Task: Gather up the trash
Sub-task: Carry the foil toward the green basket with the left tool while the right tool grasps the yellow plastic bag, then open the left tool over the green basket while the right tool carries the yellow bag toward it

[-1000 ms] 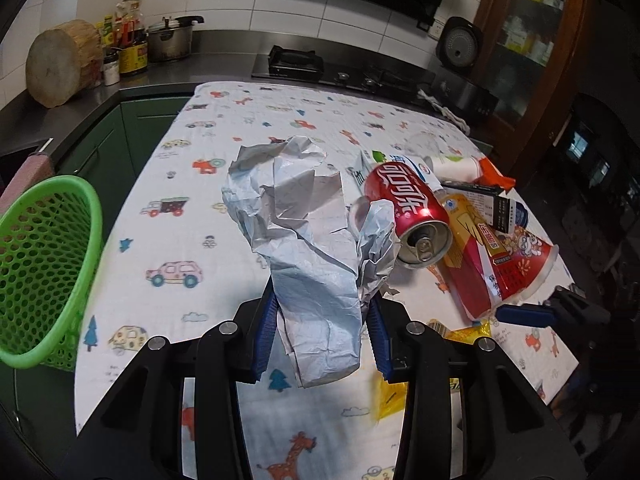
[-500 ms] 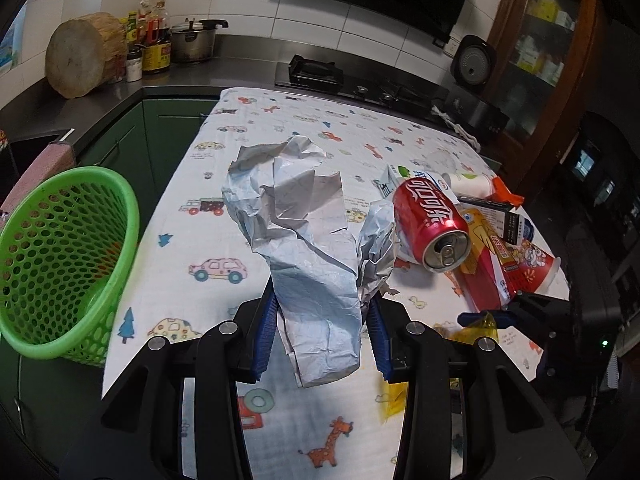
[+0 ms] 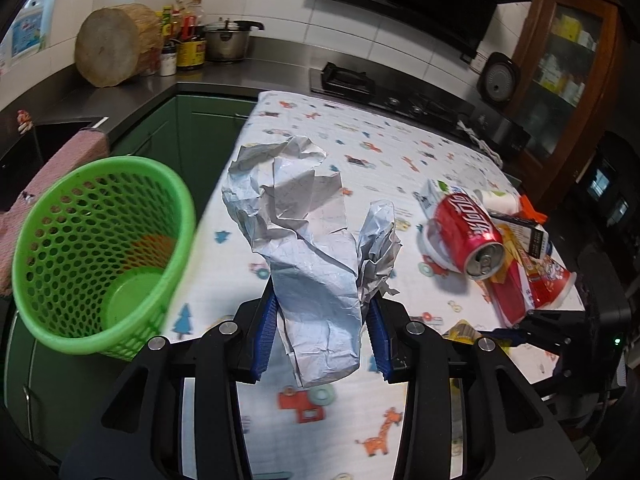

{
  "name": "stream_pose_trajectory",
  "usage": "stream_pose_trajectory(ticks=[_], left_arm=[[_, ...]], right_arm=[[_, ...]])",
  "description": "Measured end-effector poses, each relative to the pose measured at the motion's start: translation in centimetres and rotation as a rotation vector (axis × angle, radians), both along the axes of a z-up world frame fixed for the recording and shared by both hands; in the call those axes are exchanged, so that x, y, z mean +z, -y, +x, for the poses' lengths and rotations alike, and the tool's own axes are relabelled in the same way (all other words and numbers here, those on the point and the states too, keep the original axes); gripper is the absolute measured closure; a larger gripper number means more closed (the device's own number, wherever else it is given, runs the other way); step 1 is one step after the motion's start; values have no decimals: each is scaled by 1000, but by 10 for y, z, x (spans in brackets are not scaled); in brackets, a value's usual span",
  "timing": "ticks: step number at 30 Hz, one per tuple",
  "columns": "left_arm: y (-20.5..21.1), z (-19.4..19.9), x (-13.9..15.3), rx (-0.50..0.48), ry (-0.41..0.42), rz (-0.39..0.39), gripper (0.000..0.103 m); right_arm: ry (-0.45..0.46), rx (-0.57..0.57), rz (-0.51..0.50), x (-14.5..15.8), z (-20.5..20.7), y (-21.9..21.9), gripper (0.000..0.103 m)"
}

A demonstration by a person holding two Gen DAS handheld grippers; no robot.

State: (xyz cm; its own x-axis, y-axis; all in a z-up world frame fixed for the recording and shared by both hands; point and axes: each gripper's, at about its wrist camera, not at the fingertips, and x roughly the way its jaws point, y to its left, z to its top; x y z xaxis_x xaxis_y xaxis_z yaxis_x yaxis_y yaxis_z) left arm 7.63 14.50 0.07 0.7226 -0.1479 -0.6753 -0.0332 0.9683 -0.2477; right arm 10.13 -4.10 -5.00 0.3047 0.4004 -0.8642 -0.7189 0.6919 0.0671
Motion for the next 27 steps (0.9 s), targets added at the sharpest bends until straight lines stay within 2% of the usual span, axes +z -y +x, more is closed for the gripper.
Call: stream_pose_trajectory(ticks=[8,15,21,25,27], left_arm=[[-49,-2,10,109,12,25,63],[-103,12,9,223,-15,61,63],[-141,31,-10,300,-88,61,61],[-158,35,-26,325,-128,67,57],[-163,37,-32,337,-145,66,51]], right_arm=[[41,30,32,22,5,-25,54],[73,62,62,45,16,-54,54],[87,101,75,57,29,-85,54],[80,115,80,57,40,-103,54],[70,125,86,57,46,-116,54]])
